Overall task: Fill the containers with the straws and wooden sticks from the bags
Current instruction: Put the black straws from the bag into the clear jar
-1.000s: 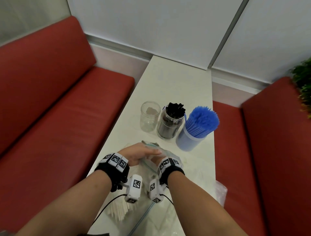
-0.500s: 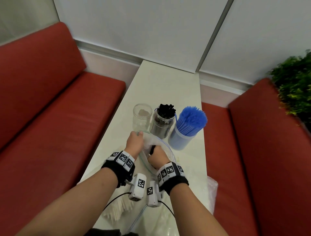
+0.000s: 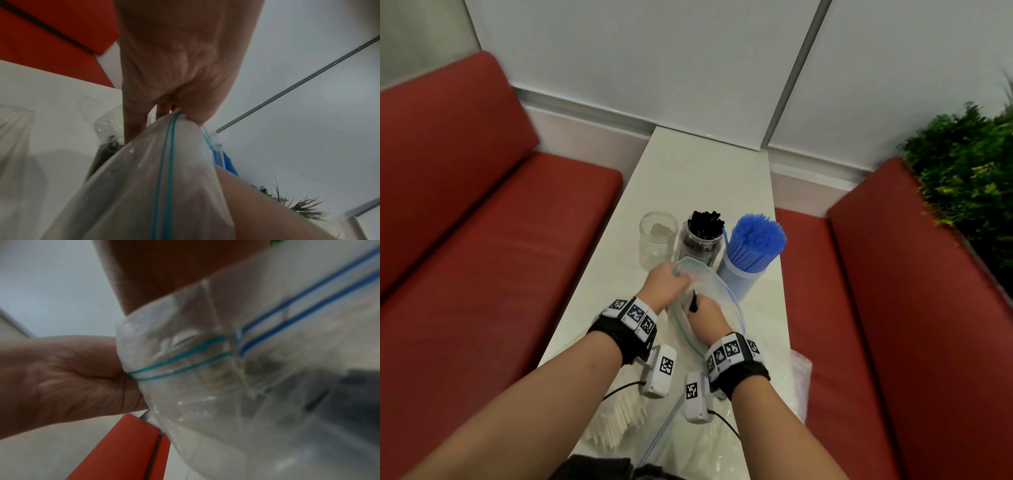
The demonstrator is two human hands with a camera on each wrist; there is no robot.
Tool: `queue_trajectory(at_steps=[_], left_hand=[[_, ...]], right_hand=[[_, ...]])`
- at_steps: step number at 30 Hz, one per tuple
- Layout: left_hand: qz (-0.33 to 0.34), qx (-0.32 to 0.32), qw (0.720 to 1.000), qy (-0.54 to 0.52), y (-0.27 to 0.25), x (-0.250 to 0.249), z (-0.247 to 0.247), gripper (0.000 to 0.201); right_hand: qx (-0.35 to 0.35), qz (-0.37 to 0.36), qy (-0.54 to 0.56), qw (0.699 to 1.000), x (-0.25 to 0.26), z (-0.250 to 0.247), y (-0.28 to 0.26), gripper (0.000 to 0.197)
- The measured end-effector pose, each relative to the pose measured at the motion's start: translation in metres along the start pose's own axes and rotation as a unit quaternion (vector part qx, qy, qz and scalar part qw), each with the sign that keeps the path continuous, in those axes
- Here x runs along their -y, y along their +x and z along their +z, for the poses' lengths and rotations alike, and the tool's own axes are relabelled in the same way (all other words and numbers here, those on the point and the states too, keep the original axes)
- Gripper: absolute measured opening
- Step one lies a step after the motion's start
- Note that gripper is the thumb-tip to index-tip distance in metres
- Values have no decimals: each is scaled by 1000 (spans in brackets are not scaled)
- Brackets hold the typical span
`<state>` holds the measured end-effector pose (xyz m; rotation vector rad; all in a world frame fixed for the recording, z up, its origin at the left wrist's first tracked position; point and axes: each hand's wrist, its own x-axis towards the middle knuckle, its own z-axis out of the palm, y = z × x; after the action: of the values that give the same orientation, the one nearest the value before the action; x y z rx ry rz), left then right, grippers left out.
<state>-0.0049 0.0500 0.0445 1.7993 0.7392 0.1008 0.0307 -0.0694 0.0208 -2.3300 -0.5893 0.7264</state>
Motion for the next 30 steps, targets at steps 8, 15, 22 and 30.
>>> queue_trajectory(at_steps=[8, 15, 22, 30], left_hand=[[-53, -45, 997, 35, 9, 24, -21, 26], [-80, 119, 989, -48, 0, 24, -9, 34], [-52, 99, 994, 0, 37, -2, -20, 42], [109, -21, 987, 120, 94, -28, -7, 81]], right_hand=[[-2, -95, 290, 952, 8, -16, -3, 18], [26, -71, 336, 939, -1, -8, 14, 5], [-48, -135, 262, 954, 49, -96, 48, 26], [-112, -193, 403, 887, 104, -174, 112, 31]])
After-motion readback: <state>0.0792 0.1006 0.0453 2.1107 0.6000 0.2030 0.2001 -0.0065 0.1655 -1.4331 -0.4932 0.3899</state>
